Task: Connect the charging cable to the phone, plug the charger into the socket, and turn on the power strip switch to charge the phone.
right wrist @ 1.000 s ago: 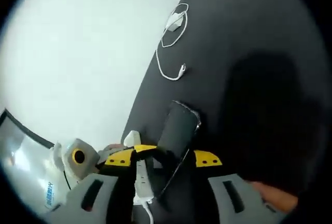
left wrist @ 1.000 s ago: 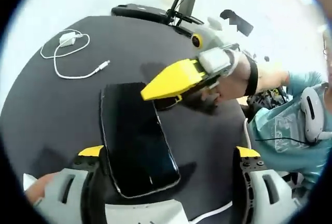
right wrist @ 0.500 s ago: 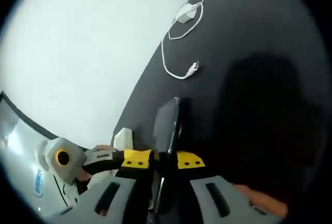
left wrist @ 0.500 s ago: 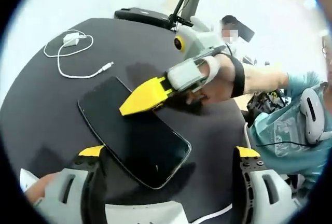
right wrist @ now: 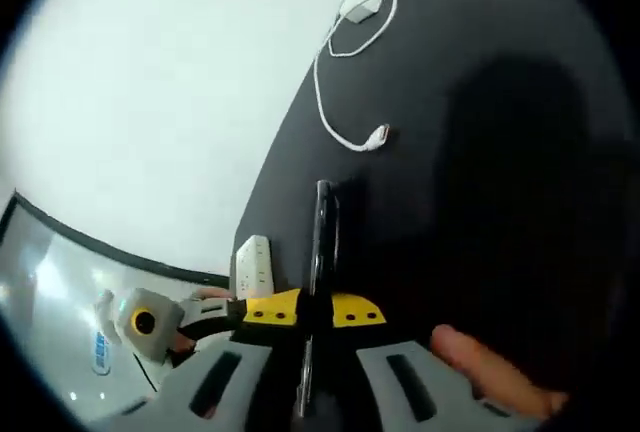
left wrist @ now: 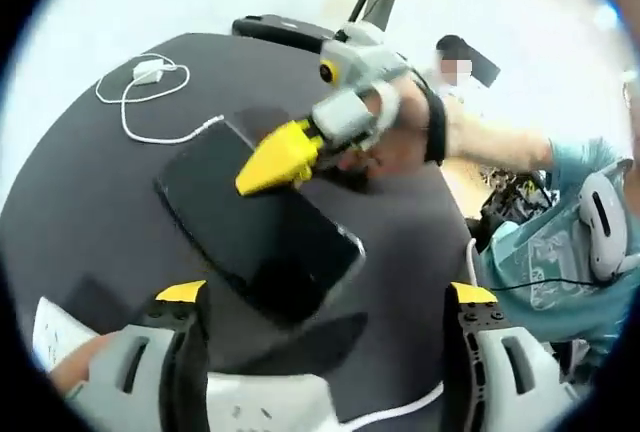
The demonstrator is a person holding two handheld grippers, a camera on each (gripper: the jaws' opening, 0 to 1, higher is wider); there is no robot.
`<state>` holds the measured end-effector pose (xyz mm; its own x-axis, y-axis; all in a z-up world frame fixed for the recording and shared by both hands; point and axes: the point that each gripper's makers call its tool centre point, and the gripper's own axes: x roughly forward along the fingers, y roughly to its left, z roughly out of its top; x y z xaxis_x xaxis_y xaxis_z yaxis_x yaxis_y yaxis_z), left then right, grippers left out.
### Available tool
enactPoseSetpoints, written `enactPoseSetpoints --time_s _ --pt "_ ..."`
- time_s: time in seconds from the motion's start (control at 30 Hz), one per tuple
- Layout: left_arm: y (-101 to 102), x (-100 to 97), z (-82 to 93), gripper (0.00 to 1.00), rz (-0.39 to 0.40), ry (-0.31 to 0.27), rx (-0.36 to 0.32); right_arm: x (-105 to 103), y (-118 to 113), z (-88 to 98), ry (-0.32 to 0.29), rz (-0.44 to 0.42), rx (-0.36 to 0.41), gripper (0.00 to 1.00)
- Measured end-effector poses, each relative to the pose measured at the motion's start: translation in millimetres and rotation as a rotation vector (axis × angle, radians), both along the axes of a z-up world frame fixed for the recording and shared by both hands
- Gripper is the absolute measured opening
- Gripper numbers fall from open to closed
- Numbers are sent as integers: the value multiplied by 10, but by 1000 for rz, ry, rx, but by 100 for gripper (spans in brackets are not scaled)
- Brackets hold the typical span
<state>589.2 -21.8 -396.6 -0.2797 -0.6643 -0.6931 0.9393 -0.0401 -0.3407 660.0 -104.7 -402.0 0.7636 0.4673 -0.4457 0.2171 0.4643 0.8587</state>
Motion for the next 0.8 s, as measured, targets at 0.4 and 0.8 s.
enactPoseSetpoints --time_s 0.4,0.8 --pt "-56 -314 272 91 14 -62 -69 -294 -967 147 -22 -119 66 5" --pt "-333 -601 387 88 8 -20 -140 -490 -1903 231 -83 -418 191 5"
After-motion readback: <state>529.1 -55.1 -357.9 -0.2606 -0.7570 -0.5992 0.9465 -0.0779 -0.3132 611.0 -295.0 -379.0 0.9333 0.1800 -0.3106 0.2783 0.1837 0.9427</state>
